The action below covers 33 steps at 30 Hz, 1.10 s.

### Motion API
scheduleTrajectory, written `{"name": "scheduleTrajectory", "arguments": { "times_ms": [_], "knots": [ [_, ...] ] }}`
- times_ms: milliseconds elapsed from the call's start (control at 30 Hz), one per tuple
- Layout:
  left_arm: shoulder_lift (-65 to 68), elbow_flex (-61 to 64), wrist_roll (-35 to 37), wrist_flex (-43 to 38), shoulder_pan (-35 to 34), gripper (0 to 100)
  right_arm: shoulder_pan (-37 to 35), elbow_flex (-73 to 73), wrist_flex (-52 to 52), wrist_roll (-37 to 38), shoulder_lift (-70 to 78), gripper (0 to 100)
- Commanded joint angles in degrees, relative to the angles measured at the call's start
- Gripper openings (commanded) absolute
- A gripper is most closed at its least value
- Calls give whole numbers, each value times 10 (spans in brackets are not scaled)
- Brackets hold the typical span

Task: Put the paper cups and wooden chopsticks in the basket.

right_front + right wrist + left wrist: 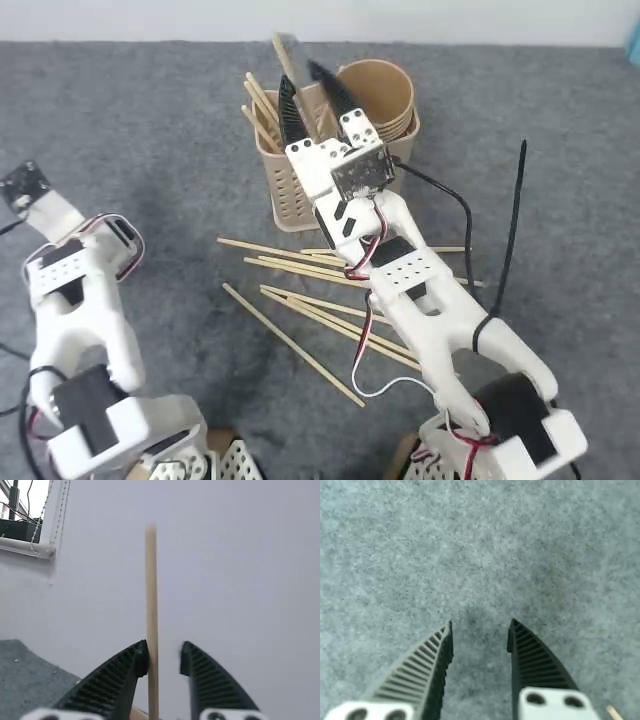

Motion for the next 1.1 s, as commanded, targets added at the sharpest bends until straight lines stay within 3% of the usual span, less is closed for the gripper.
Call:
{"name": "scheduleTrajectory", "arguments": {
  "times_ms": [0,167,367,567,767,867,1067],
  "knots": [
    [-4,-22,5,3,-1,170,15,-40,59,6,-45,288],
    [-4,-22,5,4,-2,170,39,-35,211,-90,-192,288],
    [-4,-22,7,6,2,170,83,-4,635,-229,-462,288],
    [-5,-27,27,52,27,170,116,42,942,-232,-633,288],
    [-5,-28,48,100,55,170,147,145,1068,-226,-717,288],
    [-5,-29,48,136,75,170,150,213,1103,-178,-738,288],
    [-5,-36,50,212,164,170,179,314,1051,-133,-745,284]
  ]
}}
